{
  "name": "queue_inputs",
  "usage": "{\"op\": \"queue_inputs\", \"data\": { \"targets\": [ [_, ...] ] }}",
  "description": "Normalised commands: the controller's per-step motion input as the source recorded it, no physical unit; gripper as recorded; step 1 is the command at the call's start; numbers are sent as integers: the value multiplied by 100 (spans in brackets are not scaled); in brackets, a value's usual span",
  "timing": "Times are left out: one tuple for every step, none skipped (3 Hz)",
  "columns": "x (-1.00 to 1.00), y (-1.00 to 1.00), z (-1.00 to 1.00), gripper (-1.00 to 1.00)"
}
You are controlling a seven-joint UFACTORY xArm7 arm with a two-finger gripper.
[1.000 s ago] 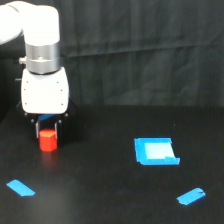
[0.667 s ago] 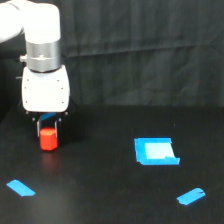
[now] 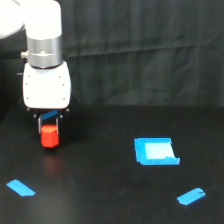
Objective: Pick up the red object from the table
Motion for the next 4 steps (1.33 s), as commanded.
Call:
{"op": "queue_inputs", "data": {
  "targets": [
    [12,-1,62,-96],
    [16,5,77,-98],
    [18,1,83,-97],
    [20,-3,82,-92]
  ]
}}
